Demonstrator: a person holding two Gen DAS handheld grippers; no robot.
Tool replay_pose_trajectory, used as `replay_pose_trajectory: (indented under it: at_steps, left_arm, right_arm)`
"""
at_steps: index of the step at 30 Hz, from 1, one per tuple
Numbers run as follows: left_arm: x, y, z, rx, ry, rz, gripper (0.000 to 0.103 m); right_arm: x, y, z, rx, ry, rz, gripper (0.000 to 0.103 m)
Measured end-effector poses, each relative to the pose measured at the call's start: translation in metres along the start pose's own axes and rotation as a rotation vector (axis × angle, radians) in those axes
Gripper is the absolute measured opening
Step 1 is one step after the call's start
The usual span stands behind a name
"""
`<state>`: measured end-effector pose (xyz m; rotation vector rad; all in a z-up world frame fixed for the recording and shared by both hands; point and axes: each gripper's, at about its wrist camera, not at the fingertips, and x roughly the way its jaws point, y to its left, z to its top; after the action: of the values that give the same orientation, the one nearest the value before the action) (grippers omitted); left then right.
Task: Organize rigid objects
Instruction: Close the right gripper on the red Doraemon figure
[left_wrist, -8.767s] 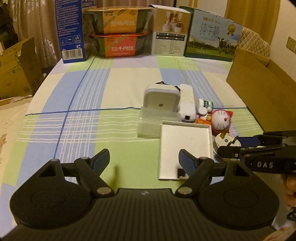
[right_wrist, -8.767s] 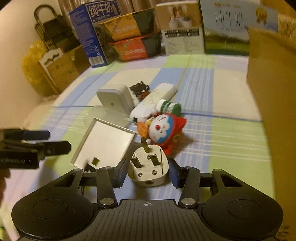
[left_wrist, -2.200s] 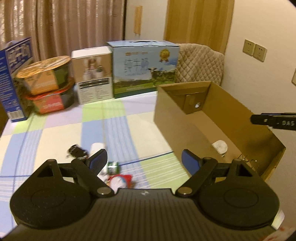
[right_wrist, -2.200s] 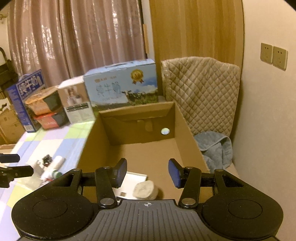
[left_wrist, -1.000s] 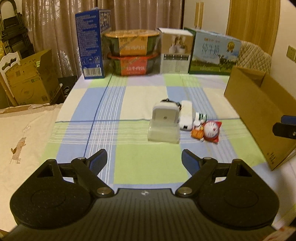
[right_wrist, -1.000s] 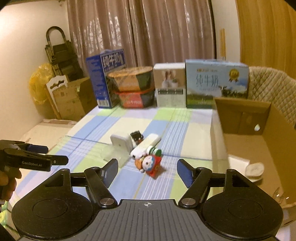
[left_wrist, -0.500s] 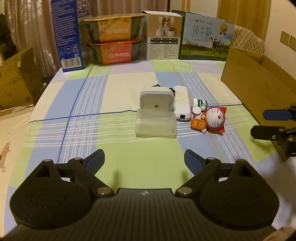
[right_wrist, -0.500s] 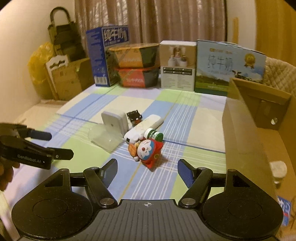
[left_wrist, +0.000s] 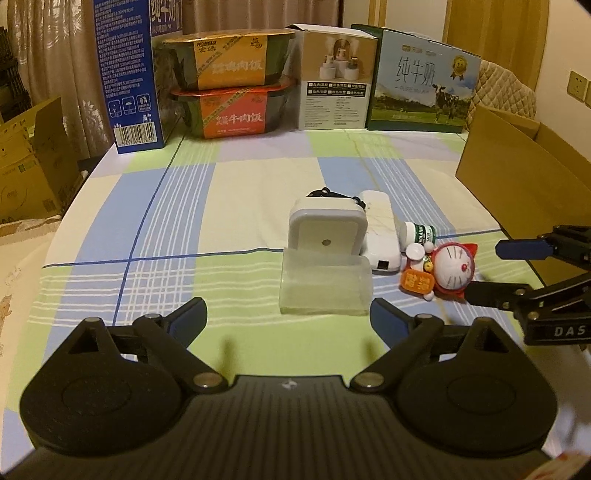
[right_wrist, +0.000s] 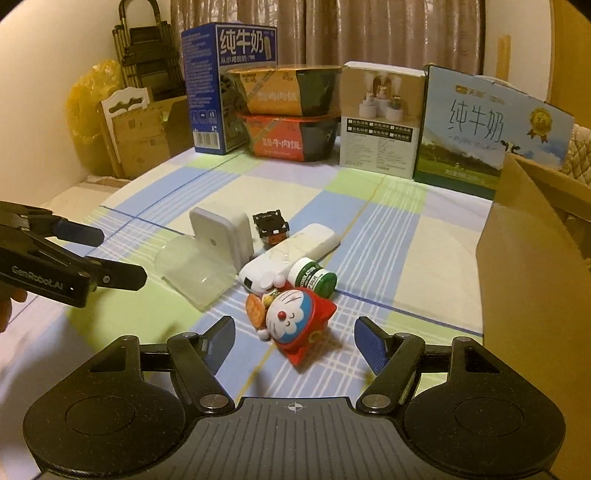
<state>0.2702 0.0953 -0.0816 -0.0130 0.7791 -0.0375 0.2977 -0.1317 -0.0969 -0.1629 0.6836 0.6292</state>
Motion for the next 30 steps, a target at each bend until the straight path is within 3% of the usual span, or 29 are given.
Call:
replay_pose_trajectory:
  at_steps: [12, 20, 26, 30]
  left_arm:
    - [0.008, -0.002, 0.003, -0.002, 0.007, -0.012, 0.093]
    - [0.010, -0.004, 0.002, -0.005, 0.013, -0.020, 0.093]
    - [0.011, -0.004, 0.001, -0.009, 0.019, -0.017, 0.093]
    - [0.011, -0.005, 0.000, -0.010, 0.023, -0.014, 0.093]
  right_arm:
    - [0.028, -0.009, 0.000, -0.001, 0.010, 0.033, 0.067]
    - [0.035, -0.011, 0.000, 0.014, 0.012, 0.042, 0.043]
    - [0.027, -0.013, 0.001, 0.089, 0.041, -0.018, 0.042]
    - [0.011, -0.015, -0.003, 0.161, 0.078, -0.105, 0.042]
